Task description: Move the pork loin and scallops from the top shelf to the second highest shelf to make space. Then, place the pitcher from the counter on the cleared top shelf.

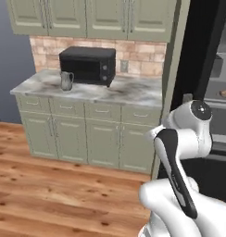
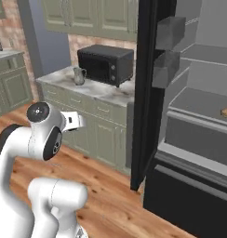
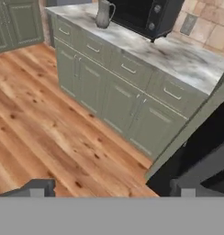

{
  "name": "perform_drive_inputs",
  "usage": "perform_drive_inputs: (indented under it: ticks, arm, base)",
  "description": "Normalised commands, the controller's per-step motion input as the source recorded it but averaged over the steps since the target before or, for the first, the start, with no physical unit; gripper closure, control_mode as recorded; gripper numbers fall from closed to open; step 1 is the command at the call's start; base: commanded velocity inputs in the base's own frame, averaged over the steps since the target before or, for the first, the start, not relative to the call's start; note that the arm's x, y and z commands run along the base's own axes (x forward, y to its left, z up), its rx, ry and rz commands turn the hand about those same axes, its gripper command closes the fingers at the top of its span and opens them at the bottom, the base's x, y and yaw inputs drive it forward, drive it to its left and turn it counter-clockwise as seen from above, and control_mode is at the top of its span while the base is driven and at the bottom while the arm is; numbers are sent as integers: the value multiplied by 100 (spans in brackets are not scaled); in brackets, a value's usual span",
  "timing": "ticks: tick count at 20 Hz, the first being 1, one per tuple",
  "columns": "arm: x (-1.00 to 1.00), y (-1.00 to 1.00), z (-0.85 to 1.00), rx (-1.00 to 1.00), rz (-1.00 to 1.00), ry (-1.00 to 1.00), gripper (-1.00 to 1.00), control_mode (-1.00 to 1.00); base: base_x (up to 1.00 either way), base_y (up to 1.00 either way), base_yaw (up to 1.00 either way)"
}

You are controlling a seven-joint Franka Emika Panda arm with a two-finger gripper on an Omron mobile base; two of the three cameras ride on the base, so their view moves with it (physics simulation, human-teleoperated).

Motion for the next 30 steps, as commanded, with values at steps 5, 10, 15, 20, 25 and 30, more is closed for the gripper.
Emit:
perform_drive_inputs:
  ticks: [5, 10, 15, 20, 25, 30]
  arm:
    - [0, 0, 0, 0, 0, 0, -100, 100]
    - [0, 0, 0, 0, 0, 0, -100, 100]
    - [0, 0, 0, 0, 0, 0, -100, 100]
    - [0, 0, 0, 0, 0, 0, -100, 100]
    - [0, 0, 0, 0, 0, 0, -100, 100]
    - [0, 0, 0, 0, 0, 0, -100, 100]
  base:
    - [100, 74, 7]
    - [100, 38, 0]
    - [100, 23, 0]
    - [100, 31, 0]
    - [100, 32, 0]
    - [91, 24, 0]
